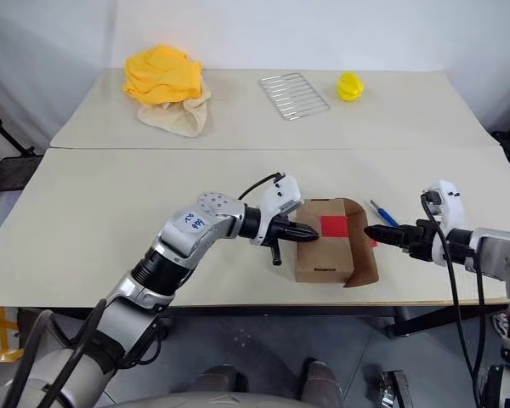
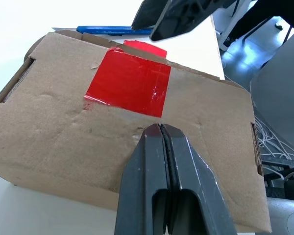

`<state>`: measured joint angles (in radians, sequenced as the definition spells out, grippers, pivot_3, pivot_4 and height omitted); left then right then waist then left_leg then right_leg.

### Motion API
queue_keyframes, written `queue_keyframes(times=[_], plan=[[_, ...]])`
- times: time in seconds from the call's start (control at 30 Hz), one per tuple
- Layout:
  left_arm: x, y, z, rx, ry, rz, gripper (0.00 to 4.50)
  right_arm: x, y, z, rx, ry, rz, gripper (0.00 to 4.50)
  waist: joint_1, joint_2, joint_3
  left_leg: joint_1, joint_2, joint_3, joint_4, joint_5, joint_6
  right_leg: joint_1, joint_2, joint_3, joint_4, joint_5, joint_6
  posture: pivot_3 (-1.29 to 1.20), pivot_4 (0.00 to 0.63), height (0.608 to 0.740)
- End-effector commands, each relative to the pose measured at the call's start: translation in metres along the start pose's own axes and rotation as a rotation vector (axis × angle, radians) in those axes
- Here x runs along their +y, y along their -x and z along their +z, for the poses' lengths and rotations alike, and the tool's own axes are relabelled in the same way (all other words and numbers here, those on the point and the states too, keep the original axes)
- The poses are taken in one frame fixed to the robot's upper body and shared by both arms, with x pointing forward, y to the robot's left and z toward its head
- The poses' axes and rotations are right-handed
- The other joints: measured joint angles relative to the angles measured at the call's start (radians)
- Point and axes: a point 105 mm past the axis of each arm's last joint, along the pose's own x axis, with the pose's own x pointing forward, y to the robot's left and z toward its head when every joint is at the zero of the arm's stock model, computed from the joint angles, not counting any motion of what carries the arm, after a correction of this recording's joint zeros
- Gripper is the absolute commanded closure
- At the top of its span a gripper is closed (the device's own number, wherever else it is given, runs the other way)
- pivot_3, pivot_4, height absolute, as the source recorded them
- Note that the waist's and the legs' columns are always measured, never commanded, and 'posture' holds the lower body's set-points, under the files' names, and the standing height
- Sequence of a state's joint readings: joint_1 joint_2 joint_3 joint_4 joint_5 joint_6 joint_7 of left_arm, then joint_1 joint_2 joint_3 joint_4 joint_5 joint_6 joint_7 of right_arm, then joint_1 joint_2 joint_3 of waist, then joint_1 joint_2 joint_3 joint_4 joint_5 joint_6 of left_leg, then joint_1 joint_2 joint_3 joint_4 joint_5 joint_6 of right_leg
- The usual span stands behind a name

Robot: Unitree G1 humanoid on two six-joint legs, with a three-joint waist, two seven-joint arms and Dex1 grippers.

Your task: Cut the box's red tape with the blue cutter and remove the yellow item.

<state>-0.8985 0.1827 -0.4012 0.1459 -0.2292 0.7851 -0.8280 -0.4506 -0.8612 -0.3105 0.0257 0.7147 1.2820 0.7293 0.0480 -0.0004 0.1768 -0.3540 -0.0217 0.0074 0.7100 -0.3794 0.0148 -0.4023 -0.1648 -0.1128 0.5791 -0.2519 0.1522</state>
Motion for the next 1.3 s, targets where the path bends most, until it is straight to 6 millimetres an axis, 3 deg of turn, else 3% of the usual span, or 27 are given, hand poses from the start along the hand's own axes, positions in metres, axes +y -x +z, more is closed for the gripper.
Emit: queue_keyframes(times=[0.03, 0.4, 0.5, 0.87, 1.3], plan=[[-0.001, -0.001, -0.006, 0.031, -0.001, 0.012, 4.48, -0.001, -0.009, 0.002, 0.007, 0.013, 0.023, 0.0, 0.001, 0.0, 0.0, 0.0, 0.0, 0.0, 0.0, 0.0, 0.0, 0.0, 0.0, 0.0, 0.0, 0.0, 0.0, 0.0, 0.15, 0.74], [-0.001, 0.0, -0.008, 0.034, 0.003, 0.023, 4.48, 0.005, -0.038, 0.001, 0.097, 0.042, 0.118, 0.0, -0.006, 0.001, 0.0, 0.0, 0.0, 0.0, 0.0, 0.0, 0.0, 0.0, 0.0, 0.0, 0.0, 0.0, 0.0, 0.0, 0.15, 0.74], [0.0, 0.0, -0.008, 0.034, 0.005, 0.026, 4.5, 0.008, -0.041, -0.001, 0.124, 0.038, 0.143, 0.62, -0.011, 0.001, 0.0, 0.0, 0.0, 0.0, 0.0, 0.0, 0.0, 0.0, 0.0, 0.0, -0.001, 0.0, 0.001, 0.0, 0.15, 0.74], [0.002, -0.001, -0.01, 0.03, 0.013, 0.035, 4.5, 0.0, -0.031, 0.002, 0.139, 0.029, 0.071, 4.42, -0.009, 0.001, 0.0, 0.0, 0.0, 0.0, 0.0, 0.0, 0.0, 0.0, 0.0, -0.001, -0.001, 0.0, 0.001, 0.0, 0.15, 0.74], [0.004, -0.003, -0.018, 0.026, 0.054, 0.059, 4.5, 0.024, -0.005, 0.025, 0.056, 0.08, -0.057, 4.47, 0.006, 0.001, 0.0, -0.001, 0.0, 0.0, 0.0, 0.0, 0.0, 0.0, 0.0, -0.001, -0.002, 0.001, 0.001, 0.0, 0.15, 0.74]])
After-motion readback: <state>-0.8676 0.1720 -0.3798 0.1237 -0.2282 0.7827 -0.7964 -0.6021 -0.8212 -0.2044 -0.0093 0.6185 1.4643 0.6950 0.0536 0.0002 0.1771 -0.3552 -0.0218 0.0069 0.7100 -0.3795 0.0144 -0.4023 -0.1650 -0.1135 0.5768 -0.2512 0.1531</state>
